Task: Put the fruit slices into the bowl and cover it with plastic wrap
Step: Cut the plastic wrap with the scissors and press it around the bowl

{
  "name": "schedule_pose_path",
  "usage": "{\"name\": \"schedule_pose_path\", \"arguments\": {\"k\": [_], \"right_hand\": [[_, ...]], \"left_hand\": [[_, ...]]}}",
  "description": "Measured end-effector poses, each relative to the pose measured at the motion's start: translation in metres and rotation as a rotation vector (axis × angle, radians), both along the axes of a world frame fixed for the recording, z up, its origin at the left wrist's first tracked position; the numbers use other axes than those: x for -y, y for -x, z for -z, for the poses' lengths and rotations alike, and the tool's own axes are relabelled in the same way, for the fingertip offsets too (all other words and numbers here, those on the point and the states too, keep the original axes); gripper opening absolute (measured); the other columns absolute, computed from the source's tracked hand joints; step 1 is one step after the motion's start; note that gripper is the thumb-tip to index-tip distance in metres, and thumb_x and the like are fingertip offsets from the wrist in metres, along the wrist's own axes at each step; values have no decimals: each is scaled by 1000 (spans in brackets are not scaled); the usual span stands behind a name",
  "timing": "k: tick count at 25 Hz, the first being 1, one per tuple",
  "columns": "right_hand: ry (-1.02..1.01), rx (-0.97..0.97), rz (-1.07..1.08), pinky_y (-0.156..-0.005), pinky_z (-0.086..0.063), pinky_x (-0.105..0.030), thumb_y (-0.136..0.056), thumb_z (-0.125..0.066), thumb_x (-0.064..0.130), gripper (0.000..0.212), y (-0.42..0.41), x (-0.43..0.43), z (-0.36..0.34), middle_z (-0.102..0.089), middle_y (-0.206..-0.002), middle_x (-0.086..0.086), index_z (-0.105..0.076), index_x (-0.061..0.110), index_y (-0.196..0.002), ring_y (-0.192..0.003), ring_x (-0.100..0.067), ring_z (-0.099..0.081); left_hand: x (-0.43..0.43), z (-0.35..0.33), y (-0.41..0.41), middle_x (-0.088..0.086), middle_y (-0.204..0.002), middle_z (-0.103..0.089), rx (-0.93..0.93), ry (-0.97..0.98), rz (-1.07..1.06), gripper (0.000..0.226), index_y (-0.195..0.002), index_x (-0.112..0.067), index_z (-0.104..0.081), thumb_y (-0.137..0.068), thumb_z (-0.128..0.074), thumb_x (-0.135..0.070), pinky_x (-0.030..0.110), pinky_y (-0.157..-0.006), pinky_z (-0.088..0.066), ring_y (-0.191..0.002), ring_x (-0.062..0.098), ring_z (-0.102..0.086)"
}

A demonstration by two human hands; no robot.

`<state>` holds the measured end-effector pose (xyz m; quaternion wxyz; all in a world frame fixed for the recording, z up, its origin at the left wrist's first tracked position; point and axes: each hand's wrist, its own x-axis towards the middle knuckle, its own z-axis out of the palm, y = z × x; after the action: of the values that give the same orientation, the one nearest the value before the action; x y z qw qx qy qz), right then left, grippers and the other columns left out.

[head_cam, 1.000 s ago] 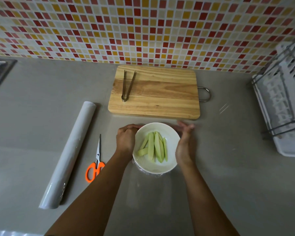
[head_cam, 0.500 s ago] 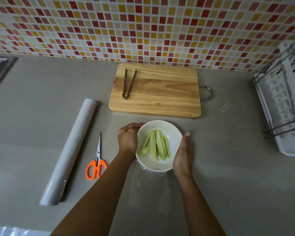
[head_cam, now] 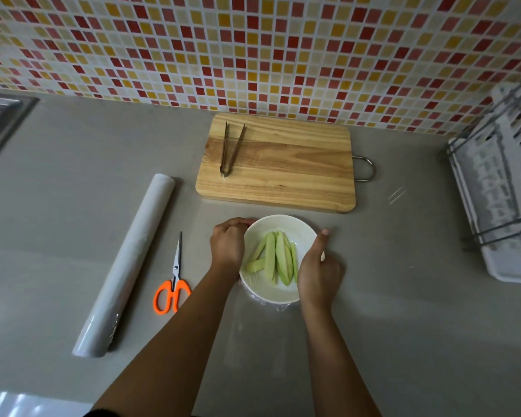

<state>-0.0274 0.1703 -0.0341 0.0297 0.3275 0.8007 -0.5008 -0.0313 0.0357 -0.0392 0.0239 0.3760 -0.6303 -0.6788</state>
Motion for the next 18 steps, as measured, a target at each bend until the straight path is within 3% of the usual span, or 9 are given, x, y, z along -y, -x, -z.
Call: {"name": "schedule_pose_path", "arguments": {"k": [4,7,9,10,11,13,16,18], "right_hand": [[-97,130,-188,-106,-36,-46,-81,-6,73,96,0,-8,0,-67,-109,-19,-68,3,-105,-120,-37,-48],[-366,277,-316,-104,-31,-50,-74,-6,80,101,7,-25,-4,-48,-132,-21,-52,6,-126,-124,-38,-42],[-436,38,-419,-109,-26,-48,-84,-22,67,79,21,-32,-8,-41,-141,-18,-43,8,-132,-130,-34,-37],[-366,-134,-493,-109,-28,-43,-89,-30,57,64,31,-34,-10,-44,-141,-13,-43,11,-133,-130,-30,-39],[-231,-222,-569,-106,-32,-36,-93,-35,47,52,41,-34,-10,-49,-138,-8,-44,15,-133,-127,-24,-44],[31,-132,-698,-92,-37,-27,-97,-36,37,37,51,-31,-8,-59,-120,2,-51,23,-127,-113,-15,-53],[88,-61,-689,-72,-40,-27,-97,-37,36,32,49,-30,5,-65,-85,6,-65,21,-94,-86,-15,-60],[121,-68,-610,-66,-43,-27,-96,-41,37,34,47,-30,10,-64,-75,5,-65,17,-82,-75,-13,-59]], "left_hand": [[1,-1,1,11,-100,-72,21,1,19,25,-92,-7,-74,-82,-51,-6,35,-88,-52,-94,23,-65],[3,-4,1,16,-93,-74,-40,22,114,25,-90,1,-75,-79,-54,8,22,-66,-55,-76,16,-70],[4,-6,-2,17,-95,-73,-66,7,198,23,-95,4,-73,-82,-54,8,15,-58,-52,-68,7,-69],[4,-6,-4,16,-96,-73,-75,-24,222,23,-98,4,-72,-84,-53,6,15,-58,-52,-69,6,-70],[5,-6,-5,16,-96,-74,-83,-78,224,24,-98,3,-73,-86,-52,3,17,-60,-53,-73,10,-71],[6,-8,-6,13,-95,-75,-80,-192,202,23,-97,-3,-74,-88,-52,-4,25,-63,-56,-81,21,-72],[10,-10,-2,8,-94,-76,38,-283,203,17,-91,-13,-78,-81,-65,-16,33,-69,-58,-86,27,-71],[13,-10,-2,9,-90,-73,158,-349,209,20,-88,-18,-79,-73,-71,-28,39,-74,-53,-79,29,-63]]}}
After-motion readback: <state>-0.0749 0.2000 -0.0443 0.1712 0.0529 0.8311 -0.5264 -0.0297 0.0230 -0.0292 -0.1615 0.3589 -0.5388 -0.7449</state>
